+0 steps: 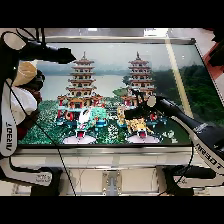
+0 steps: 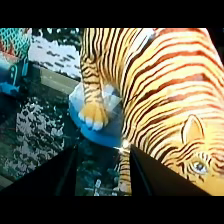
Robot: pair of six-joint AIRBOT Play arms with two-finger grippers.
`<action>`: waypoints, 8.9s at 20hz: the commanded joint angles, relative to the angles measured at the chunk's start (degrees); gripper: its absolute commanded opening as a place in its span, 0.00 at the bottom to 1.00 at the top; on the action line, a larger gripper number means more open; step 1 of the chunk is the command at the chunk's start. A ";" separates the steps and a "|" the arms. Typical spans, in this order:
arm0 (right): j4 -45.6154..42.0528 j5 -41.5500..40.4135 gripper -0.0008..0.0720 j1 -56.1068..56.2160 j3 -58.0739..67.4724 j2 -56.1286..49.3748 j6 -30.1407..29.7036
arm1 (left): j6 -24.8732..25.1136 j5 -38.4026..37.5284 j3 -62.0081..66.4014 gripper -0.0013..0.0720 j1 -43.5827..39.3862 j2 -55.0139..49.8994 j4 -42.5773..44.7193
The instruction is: Fold the shirts.
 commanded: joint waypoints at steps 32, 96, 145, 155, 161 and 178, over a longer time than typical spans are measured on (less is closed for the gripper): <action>0.24 -5.22 0.54 0.04 0.02 -0.02 6.05 | -10.10 -5.33 4.96 0.04 34.95 -20.17 15.52; 21.55 7.76 0.05 -17.14 23.87 -19.78 -17.46 | -11.52 -22.16 11.72 0.97 -21.35 -13.22 42.16; -16.02 15.39 0.04 -21.35 46.64 33.05 -4.42 | -7.98 -7.50 7.63 0.03 -5.75 23.41 42.51; -10.01 -9.49 0.05 -21.24 24.50 -2.27 1.46 | -17.55 6.78 -6.08 0.08 -5.75 -8.68 44.74; -6.27 -30.97 0.68 -21.75 24.59 -7.23 3.96 | -20.92 28.70 1.95 0.98 -5.22 -9.99 47.41; 10.88 15.43 0.67 -41.75 -20.26 25.35 -3.37 | -5.68 6.71 -38.91 0.68 29.42 26.47 13.14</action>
